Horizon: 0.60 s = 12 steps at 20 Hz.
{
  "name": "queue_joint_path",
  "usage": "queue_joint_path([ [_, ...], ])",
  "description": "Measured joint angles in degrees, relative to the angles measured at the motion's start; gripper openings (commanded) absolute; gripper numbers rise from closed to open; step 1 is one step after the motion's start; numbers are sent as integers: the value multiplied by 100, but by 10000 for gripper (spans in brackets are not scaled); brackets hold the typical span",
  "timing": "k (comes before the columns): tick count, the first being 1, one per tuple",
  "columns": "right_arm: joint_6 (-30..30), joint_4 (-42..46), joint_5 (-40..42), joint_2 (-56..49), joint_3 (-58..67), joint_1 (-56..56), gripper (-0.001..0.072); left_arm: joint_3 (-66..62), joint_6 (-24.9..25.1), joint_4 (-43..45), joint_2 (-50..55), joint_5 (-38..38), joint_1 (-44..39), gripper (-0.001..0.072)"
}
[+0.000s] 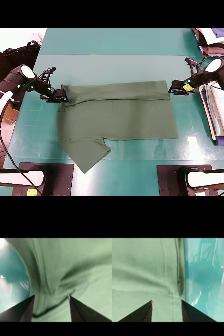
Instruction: Fold the shirts.
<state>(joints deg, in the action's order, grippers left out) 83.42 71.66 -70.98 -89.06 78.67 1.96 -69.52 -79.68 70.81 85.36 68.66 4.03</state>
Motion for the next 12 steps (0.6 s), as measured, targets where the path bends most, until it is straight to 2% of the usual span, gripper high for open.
queue_joint_path([
  [5,-4,-2,-330,728,-105,-229,410,619,-302,374,-1082,575,4,489],
  [12,-52,-9,-490,1325,-129,-323,410,3276,-876,341,-3143,1075,4,489],
])
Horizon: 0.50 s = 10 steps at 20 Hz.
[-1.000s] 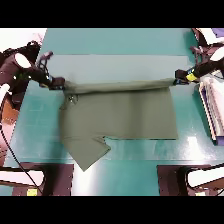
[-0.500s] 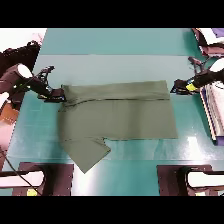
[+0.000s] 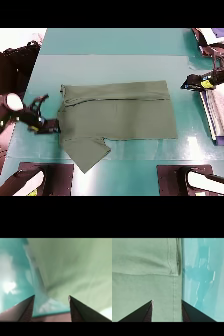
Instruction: Fold the shirts.
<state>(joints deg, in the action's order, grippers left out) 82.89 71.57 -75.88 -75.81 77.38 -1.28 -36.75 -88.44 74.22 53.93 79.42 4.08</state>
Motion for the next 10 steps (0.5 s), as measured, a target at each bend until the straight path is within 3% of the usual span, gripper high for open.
queue_joint_path([
  [4,-7,0,-22,66,0,-9,410,979,-111,-603,-511,-48,0,489],
  [10,-7,0,-103,83,-2,-11,410,1547,-151,-1403,-684,-704,-122,489],
])
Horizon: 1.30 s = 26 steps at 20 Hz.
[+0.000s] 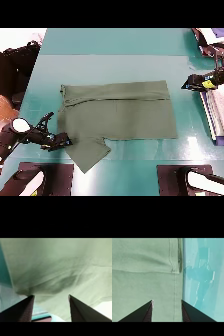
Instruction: Fold the shirts.
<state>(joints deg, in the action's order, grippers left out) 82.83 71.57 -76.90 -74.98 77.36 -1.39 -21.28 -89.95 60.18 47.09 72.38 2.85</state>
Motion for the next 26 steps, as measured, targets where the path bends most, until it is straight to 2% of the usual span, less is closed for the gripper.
queue_joint_path([
  [4,0,-2,-92,2,0,0,410,168,-20,-184,-24,-131,-398,487],
  [5,0,-2,-98,2,0,0,410,188,-24,-195,-24,-153,-468,402],
  [6,-2,-2,-120,2,0,0,410,205,-24,-188,-26,-208,-525,245],
  [8,0,-2,-138,2,0,0,410,227,-24,-138,-20,-258,-592,186],
  [9,0,-2,-146,2,0,0,409,229,-24,-136,-20,-275,-610,33],
  [14,-66,-2,-417,20,-50,-120,409,-33,0,-136,-22,-271,-654,32],
  [17,-168,9,-680,282,-608,-479,411,-557,22,-4,-22,-227,-658,32],
  [18,-214,11,-719,424,-916,-640,455,-752,24,61,-20,-219,-662,32],
  [19,-280,15,-750,581,-1272,-820,584,-925,26,125,-20,-214,-664,33],
  [20,-378,26,-787,739,-1694,-1023,598,-1054,28,166,-22,-216,-664,33],
  [22,-522,24,-791,979,-2540,-1403,550,-1226,37,234,-20,-262,-664,33],
  [24,-625,-13,-684,1110,-3276,-1672,549,-1318,39,271,-20,-332,-664,33],
  [26,-734,-168,-466,1178,-3818,-1821,468,-1364,39,291,-20,-356,-667,33],
])
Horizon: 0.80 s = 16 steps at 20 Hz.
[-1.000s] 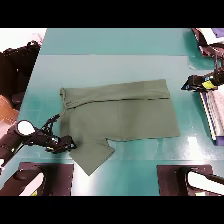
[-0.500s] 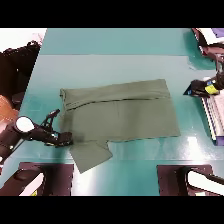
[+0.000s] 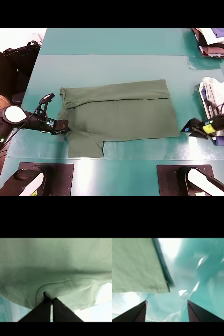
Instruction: Fold the shirts.
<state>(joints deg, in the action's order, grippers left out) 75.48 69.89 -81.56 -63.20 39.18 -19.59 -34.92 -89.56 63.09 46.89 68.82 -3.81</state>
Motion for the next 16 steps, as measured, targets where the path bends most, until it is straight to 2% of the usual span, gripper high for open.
queue_joint_path([
  [1,-48,-120,149,22,-195,-44,447,-15,0,9,0,-7,0,33],
  [8,-188,-761,730,70,-640,-103,428,-48,-2,28,0,-31,0,33],
  [9,-199,-791,767,72,-658,-28,393,-48,-2,28,0,-31,0,33],
  [10,-212,-809,807,72,-669,72,230,-48,-2,28,0,-33,0,33],
  [11,-214,-769,841,68,-682,201,193,-48,-4,28,0,-33,2,33],
  [13,-219,-780,879,68,-691,463,21,-50,-4,39,0,-31,0,32],
  [16,-219,-728,728,114,-616,734,20,-83,-4,125,0,81,0,31],
])
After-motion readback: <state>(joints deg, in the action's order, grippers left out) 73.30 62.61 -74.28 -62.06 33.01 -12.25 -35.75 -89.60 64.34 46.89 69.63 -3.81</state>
